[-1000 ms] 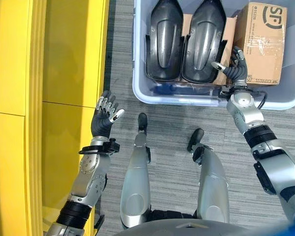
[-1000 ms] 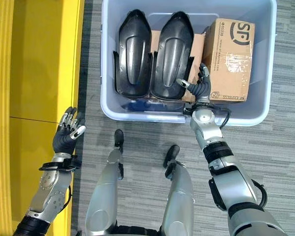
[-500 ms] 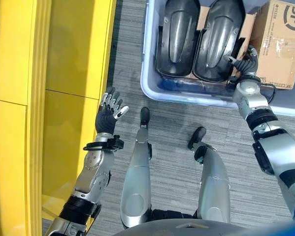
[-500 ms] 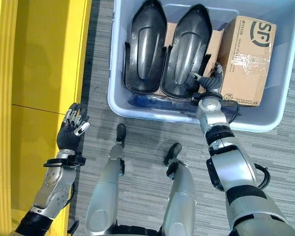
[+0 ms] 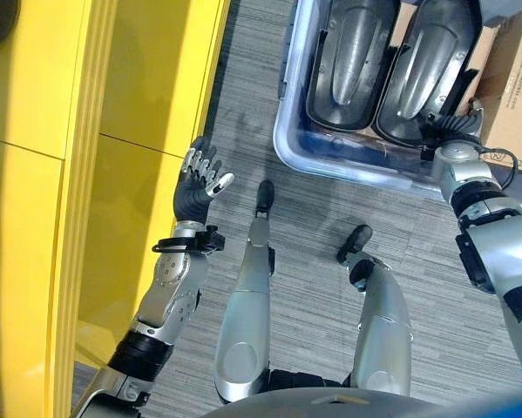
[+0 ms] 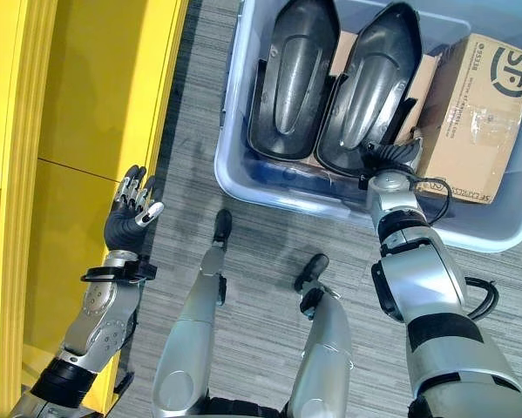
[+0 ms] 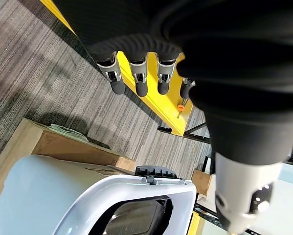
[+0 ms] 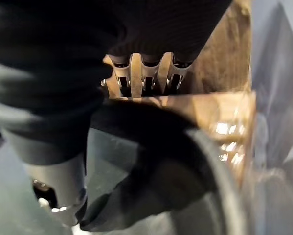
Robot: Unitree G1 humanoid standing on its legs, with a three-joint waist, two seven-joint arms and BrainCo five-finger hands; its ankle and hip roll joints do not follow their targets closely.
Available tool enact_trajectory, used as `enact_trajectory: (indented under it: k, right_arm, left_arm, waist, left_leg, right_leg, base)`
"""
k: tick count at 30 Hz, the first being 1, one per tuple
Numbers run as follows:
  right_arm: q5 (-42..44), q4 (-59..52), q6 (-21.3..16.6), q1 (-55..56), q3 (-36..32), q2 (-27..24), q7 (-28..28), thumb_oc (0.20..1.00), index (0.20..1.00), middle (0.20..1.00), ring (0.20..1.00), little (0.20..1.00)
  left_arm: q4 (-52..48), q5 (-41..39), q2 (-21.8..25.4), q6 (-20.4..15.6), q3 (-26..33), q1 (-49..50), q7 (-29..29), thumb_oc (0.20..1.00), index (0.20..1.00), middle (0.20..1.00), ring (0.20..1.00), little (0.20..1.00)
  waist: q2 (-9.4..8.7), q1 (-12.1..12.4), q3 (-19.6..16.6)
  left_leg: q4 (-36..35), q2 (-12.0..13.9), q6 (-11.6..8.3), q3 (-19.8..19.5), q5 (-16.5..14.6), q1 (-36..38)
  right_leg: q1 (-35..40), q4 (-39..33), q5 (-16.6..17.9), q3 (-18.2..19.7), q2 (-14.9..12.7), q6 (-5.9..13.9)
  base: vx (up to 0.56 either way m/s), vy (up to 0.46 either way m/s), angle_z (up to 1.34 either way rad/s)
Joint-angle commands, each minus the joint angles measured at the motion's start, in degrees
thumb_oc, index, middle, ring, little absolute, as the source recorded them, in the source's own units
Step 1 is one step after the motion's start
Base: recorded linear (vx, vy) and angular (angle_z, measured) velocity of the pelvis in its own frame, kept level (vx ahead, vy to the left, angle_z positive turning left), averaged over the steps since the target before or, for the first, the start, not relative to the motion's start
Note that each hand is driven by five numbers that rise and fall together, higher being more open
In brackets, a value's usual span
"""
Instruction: Move parts from the plastic box to the shelf.
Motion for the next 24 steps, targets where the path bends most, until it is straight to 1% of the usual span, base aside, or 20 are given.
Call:
enact_trajectory:
  k: [1, 2, 3, 4, 7, 13, 14, 24]
  right_arm:
    - [-5.53, -0.79, 0.50, -2.92, 3.26, -0.89, 0.78, 1.000, 1.000, 1.000, 1.000, 1.000]
    - [-6.75, -0.35, 0.85, -3.03, 3.80, -1.00, 0.70, 0.576, 0.576, 0.576, 0.576, 0.576]
    - [-7.36, 0.15, 1.08, -3.15, 3.94, -1.02, 0.77, 0.363, 0.363, 0.363, 0.363, 0.363]
    - [-7.37, 0.17, 1.07, -3.17, 3.95, -1.02, 0.78, 0.200, 0.200, 0.200, 0.200, 0.200]
    - [-9.02, 0.85, 1.54, -3.57, 4.52, -0.68, 0.37, 0.200, 0.200, 0.200, 0.200, 0.200]
    - [-9.63, 1.17, 1.85, -4.12, 4.36, -0.16, 0.27, 0.200, 0.200, 0.200, 0.200, 0.200]
    - [-9.28, 1.28, 1.75, -4.36, 4.07, -0.04, 0.17, 0.200, 0.200, 0.200, 0.200, 0.200]
    - [-7.84, 1.30, 1.49, -3.58, 2.17, 0.15, -0.02, 0.200, 0.200, 0.200, 0.200, 0.200]
  left_arm:
    - [-5.38, 1.37, 1.83, -3.14, -1.46, -0.62, 1.26, 1.000, 1.000, 1.000, 1.000, 1.000]
    - [-5.38, 1.42, 1.84, -3.10, -1.49, -0.89, 1.35, 1.000, 1.000, 1.000, 1.000, 1.000]
    - [-5.41, 1.44, 1.86, -3.15, -1.50, -1.21, 1.40, 1.000, 1.000, 1.000, 1.000, 1.000]
    - [-5.41, 1.44, 1.86, -3.15, -1.50, -1.23, 1.40, 1.000, 1.000, 1.000, 1.000, 1.000]
    - [-5.14, 1.44, 1.78, -3.32, -1.63, -1.79, 1.67, 1.000, 1.000, 1.000, 1.000, 1.000]
    - [-5.13, 1.26, 1.74, -3.60, -1.43, -1.93, 1.93, 1.000, 1.000, 1.000, 1.000, 1.000]
    - [-5.20, 1.35, 1.75, -3.62, -1.43, -2.13, 1.98, 1.000, 1.000, 1.000, 1.000, 1.000]
    - [-5.07, 0.76, 2.68, -3.62, -1.15, -1.75, 1.36, 1.000, 1.000, 1.000, 1.000, 1.000]
  waist:
    - [-0.78, 1.52, 0.39]
    - [-0.84, 1.59, 0.39]
    - [-0.90, 1.66, 0.39]
    - [-0.88, 1.64, 0.39]
    - [-0.93, 1.77, 0.39]
    - [-1.11, 1.54, 0.39]
    - [-1.15, 1.43, 0.39]
    - [-1.16, 0.84, 0.39]
  left_leg:
    - [5.92, 2.76, -2.20, -2.45, -11.37, 2.04]
    - [6.06, 2.58, -2.23, -2.45, -11.38, 1.86]
    - [6.33, 2.47, -2.28, -2.57, -11.44, 1.61]
    - [6.37, 2.47, -2.28, -2.60, -11.46, 1.58]
    - [6.81, 2.34, -2.39, -2.62, -11.57, 1.20]
    - [7.46, 2.33, -2.58, -2.36, -11.88, 1.27]
    - [7.35, 2.04, -2.38, -2.29, -10.22, 0.24]
    - [7.35, 2.54, -2.97, -1.68, -10.34, 2.83]
  right_leg:
    - [8.11, -14.38, 9.28, 5.37, -3.65, 7.99]
    - [8.29, -14.46, 9.29, 5.19, -3.68, 7.98]
    - [8.41, -14.46, 9.27, 4.99, -3.74, 7.97]
    - [8.42, -14.46, 9.26, 4.95, -3.74, 7.97]
    - [8.68, -14.64, 9.29, 4.83, -3.84, 7.94]
    - [8.93, -14.54, 9.27, 4.89, -3.82, 7.90]
    - [8.14, -15.06, 10.75, 4.59, -3.97, 7.47]
    - [10.30, -15.03, 10.53, 4.85, -3.94, 7.49]
  base:
    - [0.00, -0.002, 0.12]
    - [0.01, -0.008, 0.11]
    - [0.01, -0.008, 0.08]
    - [0.01, 0.007, 0.06]
    - [0.00, 0.015, 0.03]
    - [-0.01, 0.007, 0.00]
    - [-0.09, 0.031, 0.00]
    - [-0.01, 0.003, 0.00]
